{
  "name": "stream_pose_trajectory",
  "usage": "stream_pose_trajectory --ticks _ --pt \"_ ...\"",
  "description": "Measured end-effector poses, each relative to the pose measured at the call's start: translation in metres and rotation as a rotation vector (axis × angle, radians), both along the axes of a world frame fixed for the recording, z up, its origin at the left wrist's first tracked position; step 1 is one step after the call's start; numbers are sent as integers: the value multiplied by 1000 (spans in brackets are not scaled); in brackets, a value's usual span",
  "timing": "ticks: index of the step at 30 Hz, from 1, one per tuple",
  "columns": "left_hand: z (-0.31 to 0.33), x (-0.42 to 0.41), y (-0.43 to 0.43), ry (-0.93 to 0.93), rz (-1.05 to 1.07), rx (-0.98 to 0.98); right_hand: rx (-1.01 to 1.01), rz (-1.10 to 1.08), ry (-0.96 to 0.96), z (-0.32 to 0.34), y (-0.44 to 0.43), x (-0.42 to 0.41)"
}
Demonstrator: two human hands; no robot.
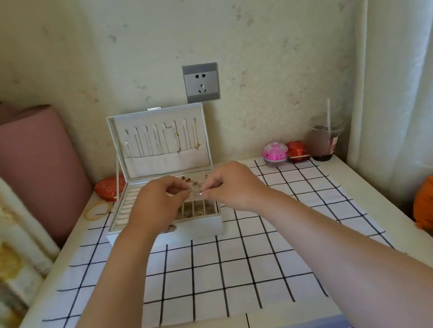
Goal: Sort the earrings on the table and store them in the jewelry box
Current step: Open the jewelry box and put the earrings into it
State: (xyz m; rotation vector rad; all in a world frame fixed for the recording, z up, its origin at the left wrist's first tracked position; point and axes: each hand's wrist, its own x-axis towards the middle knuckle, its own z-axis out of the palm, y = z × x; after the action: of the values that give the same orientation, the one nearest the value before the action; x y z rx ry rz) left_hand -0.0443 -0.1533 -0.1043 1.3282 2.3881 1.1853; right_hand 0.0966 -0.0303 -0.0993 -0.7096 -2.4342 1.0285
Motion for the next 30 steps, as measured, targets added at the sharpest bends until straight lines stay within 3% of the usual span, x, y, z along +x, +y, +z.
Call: stream_pose_trajectory --ticks 10,15,21,25,30 --pt "-13 -40 -27 -14 56 11 255 72 -162 -14 -32 -49" --pt "-13 -42 -32 -64 75 56 188 61 -144 -16 -28 -56" --pt "-13 -33 -31 -258 54 183 -199 86 48 -2 -27 -56" --pt "-12 -29 -27 -299 48 235 -181 67 59 -3 -24 -53" --pt "-16 -32 -26 -188 30 64 -40 37 -1 -12 -21 -56"
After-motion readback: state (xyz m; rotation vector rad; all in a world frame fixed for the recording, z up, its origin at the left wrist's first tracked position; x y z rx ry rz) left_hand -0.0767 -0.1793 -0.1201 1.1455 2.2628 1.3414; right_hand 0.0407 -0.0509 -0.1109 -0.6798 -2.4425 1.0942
